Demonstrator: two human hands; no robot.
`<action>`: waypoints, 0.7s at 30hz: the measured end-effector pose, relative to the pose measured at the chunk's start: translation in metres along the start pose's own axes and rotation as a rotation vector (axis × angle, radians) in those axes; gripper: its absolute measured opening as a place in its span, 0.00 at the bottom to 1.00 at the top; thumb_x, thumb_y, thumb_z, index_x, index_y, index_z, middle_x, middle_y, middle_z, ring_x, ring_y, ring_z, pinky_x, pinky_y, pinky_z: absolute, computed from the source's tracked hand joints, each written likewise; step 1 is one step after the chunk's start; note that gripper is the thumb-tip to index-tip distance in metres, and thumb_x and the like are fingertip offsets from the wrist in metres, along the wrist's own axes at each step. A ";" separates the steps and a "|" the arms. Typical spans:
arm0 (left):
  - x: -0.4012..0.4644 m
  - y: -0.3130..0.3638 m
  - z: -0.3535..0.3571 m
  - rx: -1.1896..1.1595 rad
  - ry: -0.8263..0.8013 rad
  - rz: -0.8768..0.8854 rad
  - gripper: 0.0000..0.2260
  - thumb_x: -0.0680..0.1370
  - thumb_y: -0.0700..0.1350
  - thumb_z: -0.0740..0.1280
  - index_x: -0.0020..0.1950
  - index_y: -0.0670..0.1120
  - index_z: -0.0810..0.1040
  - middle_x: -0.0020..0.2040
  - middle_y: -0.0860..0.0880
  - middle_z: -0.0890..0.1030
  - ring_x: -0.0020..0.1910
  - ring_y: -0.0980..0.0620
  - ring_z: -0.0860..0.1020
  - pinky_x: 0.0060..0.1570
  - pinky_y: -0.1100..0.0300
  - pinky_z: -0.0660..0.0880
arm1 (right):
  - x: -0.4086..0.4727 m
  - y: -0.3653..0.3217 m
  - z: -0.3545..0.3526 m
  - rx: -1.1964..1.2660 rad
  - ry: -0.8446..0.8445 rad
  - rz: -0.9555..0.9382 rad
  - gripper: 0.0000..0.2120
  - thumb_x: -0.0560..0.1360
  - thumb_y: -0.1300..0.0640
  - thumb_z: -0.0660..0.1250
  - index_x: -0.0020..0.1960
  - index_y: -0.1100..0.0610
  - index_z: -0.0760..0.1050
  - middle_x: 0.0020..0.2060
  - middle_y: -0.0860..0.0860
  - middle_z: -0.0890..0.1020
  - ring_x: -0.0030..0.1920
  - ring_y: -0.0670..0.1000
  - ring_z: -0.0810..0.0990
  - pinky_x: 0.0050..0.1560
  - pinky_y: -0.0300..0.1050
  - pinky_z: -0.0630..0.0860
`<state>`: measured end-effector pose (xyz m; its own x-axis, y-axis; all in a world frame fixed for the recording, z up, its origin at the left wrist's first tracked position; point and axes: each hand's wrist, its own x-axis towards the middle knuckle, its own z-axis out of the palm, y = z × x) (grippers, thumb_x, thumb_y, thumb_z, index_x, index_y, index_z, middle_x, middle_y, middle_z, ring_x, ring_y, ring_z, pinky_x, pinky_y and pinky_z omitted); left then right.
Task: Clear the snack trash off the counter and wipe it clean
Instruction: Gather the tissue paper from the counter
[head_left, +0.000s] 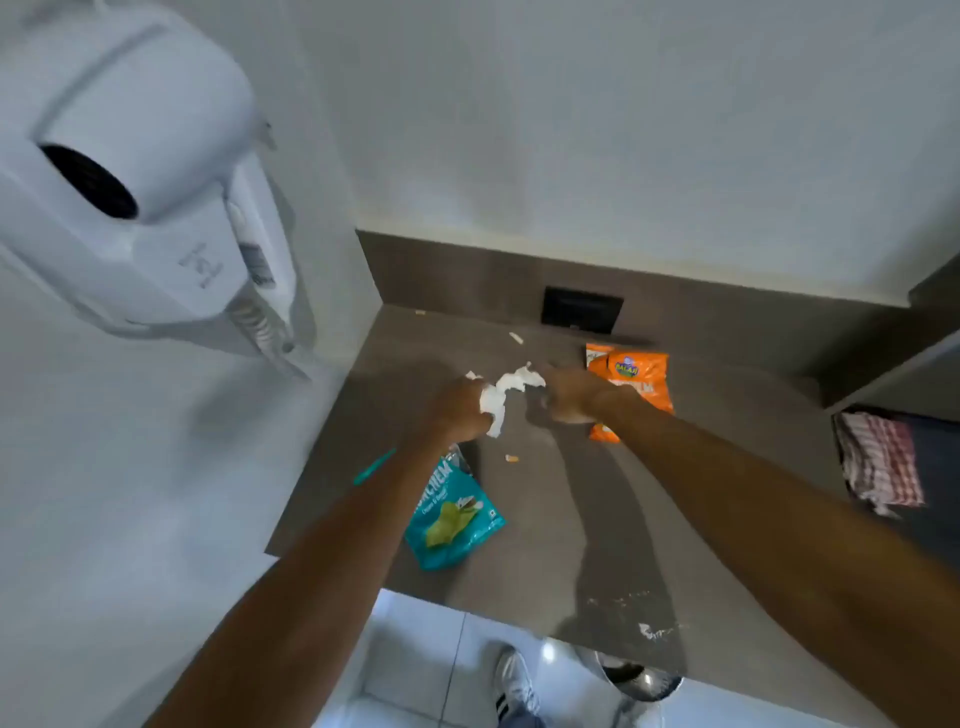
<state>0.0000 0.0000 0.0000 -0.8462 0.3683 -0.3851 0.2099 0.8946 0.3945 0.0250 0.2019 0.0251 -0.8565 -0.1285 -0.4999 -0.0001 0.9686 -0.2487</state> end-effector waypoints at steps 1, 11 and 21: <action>0.011 -0.003 0.008 0.053 0.009 0.012 0.28 0.79 0.47 0.72 0.78 0.45 0.71 0.77 0.43 0.74 0.76 0.42 0.73 0.76 0.52 0.69 | 0.013 -0.004 0.009 0.010 0.039 -0.010 0.32 0.81 0.55 0.65 0.82 0.54 0.57 0.81 0.56 0.62 0.77 0.62 0.67 0.74 0.54 0.70; -0.010 0.019 0.032 -0.345 0.455 -0.080 0.13 0.78 0.40 0.70 0.62 0.38 0.81 0.59 0.39 0.85 0.57 0.39 0.82 0.59 0.51 0.77 | -0.009 0.009 0.048 0.390 0.660 0.058 0.14 0.74 0.67 0.66 0.59 0.63 0.82 0.56 0.64 0.81 0.56 0.64 0.81 0.56 0.55 0.78; -0.218 0.081 0.174 -1.143 0.099 -0.022 0.14 0.73 0.47 0.75 0.54 0.64 0.84 0.51 0.58 0.89 0.49 0.60 0.87 0.46 0.67 0.82 | -0.269 0.050 0.202 0.908 0.441 -0.132 0.17 0.76 0.56 0.75 0.62 0.46 0.78 0.45 0.41 0.81 0.43 0.38 0.80 0.45 0.28 0.75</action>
<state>0.2862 0.0359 -0.0291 -0.8898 0.2883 -0.3537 -0.3298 0.1295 0.9351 0.3595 0.2415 -0.0205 -0.9920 0.0448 -0.1183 0.1263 0.4015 -0.9071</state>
